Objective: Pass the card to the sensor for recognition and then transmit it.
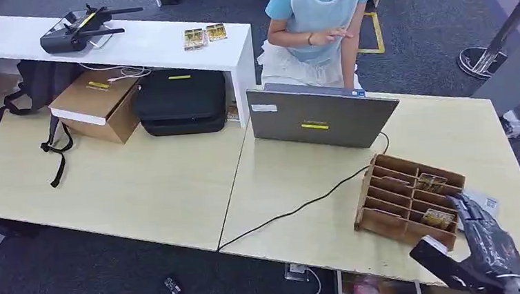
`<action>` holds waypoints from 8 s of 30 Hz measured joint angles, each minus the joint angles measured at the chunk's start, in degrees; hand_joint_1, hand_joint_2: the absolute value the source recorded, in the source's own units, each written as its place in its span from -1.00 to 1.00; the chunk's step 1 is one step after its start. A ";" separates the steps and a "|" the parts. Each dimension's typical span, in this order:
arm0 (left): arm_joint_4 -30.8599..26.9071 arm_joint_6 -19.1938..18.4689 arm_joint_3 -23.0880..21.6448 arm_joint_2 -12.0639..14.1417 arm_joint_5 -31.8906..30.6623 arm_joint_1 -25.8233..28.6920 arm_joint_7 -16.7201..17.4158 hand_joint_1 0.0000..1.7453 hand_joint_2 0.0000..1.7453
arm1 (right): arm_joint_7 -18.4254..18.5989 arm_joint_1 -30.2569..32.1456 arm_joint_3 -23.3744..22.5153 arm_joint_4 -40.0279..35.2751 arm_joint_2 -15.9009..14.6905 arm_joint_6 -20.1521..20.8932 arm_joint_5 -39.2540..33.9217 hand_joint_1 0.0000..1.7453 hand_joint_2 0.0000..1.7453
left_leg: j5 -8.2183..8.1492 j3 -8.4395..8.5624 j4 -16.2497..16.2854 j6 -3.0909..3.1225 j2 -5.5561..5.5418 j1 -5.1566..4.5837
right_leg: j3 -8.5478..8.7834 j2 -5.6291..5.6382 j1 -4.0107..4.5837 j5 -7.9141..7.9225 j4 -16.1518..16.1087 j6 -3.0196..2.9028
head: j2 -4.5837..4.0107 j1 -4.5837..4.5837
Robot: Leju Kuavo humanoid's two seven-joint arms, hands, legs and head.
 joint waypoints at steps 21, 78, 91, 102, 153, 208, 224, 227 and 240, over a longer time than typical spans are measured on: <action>0.02 0.00 1.33 -0.09 1.33 0.01 0.00 -1.00 -1.00 | 0.37 -4.90 3.13 7.56 -0.13 -1.60 1.73 -1.00 1.00 | 0.00 -0.01 0.00 0.00 -0.01 0.00 | 0.00 -0.01 0.00 0.00 0.00 0.00 | 0.00 0.02; 0.57 1.79 5.31 -0.24 4.79 -0.10 0.00 -1.00 -1.00 | -0.81 -8.30 4.55 10.69 -0.17 -4.42 0.50 -1.00 1.00 | 0.00 0.08 0.00 0.00 0.06 0.00 | 0.04 0.06 0.02 0.01 -0.01 0.00 | 0.00 0.00; 0.57 1.92 6.14 -0.39 5.73 -0.16 0.00 -1.00 -1.00 | -0.85 -8.29 4.59 10.62 -0.15 -5.27 0.59 -1.00 1.00 | 0.00 0.11 0.00 0.00 0.13 0.00 | 0.06 0.10 0.02 0.02 -0.01 0.00 | 0.00 0.00; 0.57 1.95 6.62 -0.52 5.84 -0.20 0.00 -1.00 -1.00 | -1.92 -6.69 3.82 9.48 -0.15 -7.96 0.17 -1.00 1.00 | 0.00 0.09 0.00 0.00 0.13 0.00 | 0.05 0.08 0.02 0.02 -0.01 0.00 | 0.00 0.02; 0.57 4.79 12.81 -0.83 12.35 -0.98 -0.13 -1.00 -1.00 | -13.00 -5.96 -4.94 0.96 0.41 -0.79 -32.00 -1.00 1.00 | -0.03 0.01 0.01 0.03 0.07 0.00 | 0.00 0.00 0.01 0.01 -0.01 0.01 | 0.00 0.02; 0.57 3.85 14.36 -1.01 13.29 -1.12 -0.15 -1.00 -1.00 | 1.38 12.20 0.96 -9.20 3.80 -0.63 -3.15 -1.00 1.00 | -0.13 0.01 -0.01 0.05 0.30 0.00 | -0.02 0.15 0.01 -0.02 0.00 0.00 | 0.00 0.02; 0.57 4.00 14.43 -1.01 14.82 -1.12 -0.15 -1.00 -1.00 | 2.73 6.94 5.68 -3.02 1.29 -3.37 -3.67 1.00 1.00 | -0.13 0.01 -0.01 0.05 0.29 0.00 | -0.03 0.14 0.01 -0.02 -0.01 0.00 | 0.00 0.00; 0.57 4.02 14.45 -1.01 15.08 -1.09 -0.17 -1.00 -1.00 | 2.95 6.46 6.08 -2.36 0.96 -3.61 -3.58 1.00 1.00 | -0.13 0.02 -0.01 0.05 0.29 0.00 | -0.02 0.14 0.01 -0.02 -0.01 0.00 | 0.00 0.00; 0.57 4.24 14.45 -1.01 16.72 -1.03 -0.20 -1.00 -1.00 | 3.32 5.80 6.71 -2.06 0.63 -5.95 -2.56 1.00 1.00 | -0.13 0.02 -0.01 0.05 0.29 0.00 | -0.02 0.14 0.01 -0.02 -0.01 0.00 | 0.00 0.00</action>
